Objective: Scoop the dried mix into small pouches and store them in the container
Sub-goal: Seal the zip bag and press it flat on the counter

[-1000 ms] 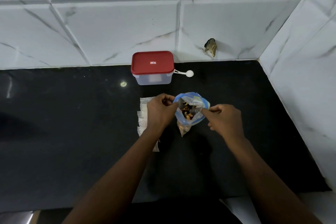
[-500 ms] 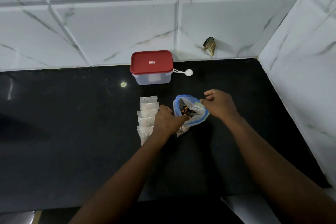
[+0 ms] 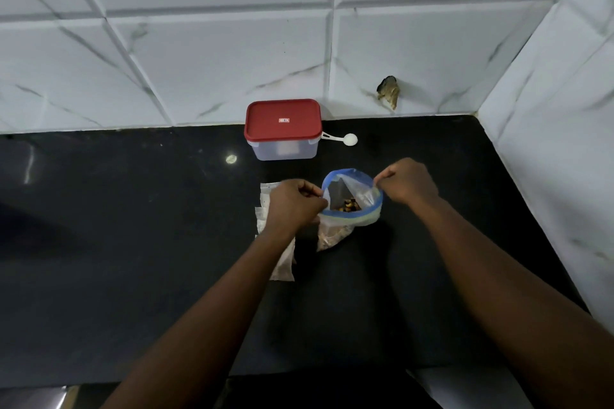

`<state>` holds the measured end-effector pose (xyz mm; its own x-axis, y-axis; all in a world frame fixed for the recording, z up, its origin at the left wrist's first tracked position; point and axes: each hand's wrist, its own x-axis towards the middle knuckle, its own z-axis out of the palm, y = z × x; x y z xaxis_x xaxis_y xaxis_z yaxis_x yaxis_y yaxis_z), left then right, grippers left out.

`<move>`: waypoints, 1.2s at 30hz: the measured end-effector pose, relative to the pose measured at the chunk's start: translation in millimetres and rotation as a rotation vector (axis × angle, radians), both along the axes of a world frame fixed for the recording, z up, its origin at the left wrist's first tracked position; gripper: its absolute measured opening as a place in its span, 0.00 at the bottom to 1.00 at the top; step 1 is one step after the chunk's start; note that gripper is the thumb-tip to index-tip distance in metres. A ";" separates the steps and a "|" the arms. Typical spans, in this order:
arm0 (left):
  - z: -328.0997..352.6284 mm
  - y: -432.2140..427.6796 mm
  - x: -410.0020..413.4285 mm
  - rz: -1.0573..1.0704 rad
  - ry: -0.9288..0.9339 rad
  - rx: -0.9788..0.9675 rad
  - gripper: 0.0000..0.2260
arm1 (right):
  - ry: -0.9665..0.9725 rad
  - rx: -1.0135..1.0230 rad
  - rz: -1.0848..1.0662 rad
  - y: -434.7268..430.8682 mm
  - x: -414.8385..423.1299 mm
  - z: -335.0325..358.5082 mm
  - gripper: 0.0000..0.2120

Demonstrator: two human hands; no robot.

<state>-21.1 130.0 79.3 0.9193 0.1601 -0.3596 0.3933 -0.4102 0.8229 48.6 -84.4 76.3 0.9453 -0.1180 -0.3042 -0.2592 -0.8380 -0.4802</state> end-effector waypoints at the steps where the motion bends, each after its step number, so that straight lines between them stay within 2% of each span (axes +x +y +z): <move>1: 2.6 5.0 5.0 -0.004 0.000 0.024 0.04 | -0.028 -0.002 -0.024 -4.4 0.1 3.4 0.06; 8: 22.4 21.0 37.7 -0.048 -0.121 0.171 0.01 | -0.106 -0.084 -0.139 -21.7 -10.3 24.7 0.12; 13: 28.8 24.2 51.0 -0.041 -0.140 0.089 0.02 | -0.088 -0.096 -0.135 -27.5 -14.8 37.0 0.14; 16: 25.3 24.7 54.0 -0.048 -0.138 0.117 0.03 | -0.178 -0.031 -0.130 -26.2 -16.4 45.5 0.13; 20: 16.4 20.1 54.8 -0.104 -0.082 0.199 0.03 | -0.126 0.118 -0.157 -21.9 -15.3 42.7 0.11; 22: 18.0 12.6 53.3 -0.128 -0.145 0.275 0.05 | -0.113 0.222 -0.188 -19.1 -15.9 41.1 0.10; 25: 24.6 -8.5 55.1 -0.220 -0.332 0.349 0.13 | -0.111 0.280 -0.176 -15.2 -19.5 41.2 0.09; 29: 40.2 -50.1 56.2 -0.461 -0.536 0.400 0.11 | -0.092 0.400 -0.164 -11.8 -21.1 49.8 0.08; 33: 44.7 -69.1 64.6 -0.496 -0.555 0.502 0.14 | -0.045 0.484 -0.154 -10.9 -18.1 57.5 0.06; 36: 44.5 -67.9 69.3 -0.517 -0.508 0.442 0.16 | -0.054 0.494 -0.132 -14.2 -16.2 55.8 0.07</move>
<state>48.2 62.1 123.8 0.9483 -0.2964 0.1136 -0.3065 -0.7622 0.5702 32.4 -98.7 132.0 0.9478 -0.0917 -0.3053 -0.3114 -0.4700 -0.8259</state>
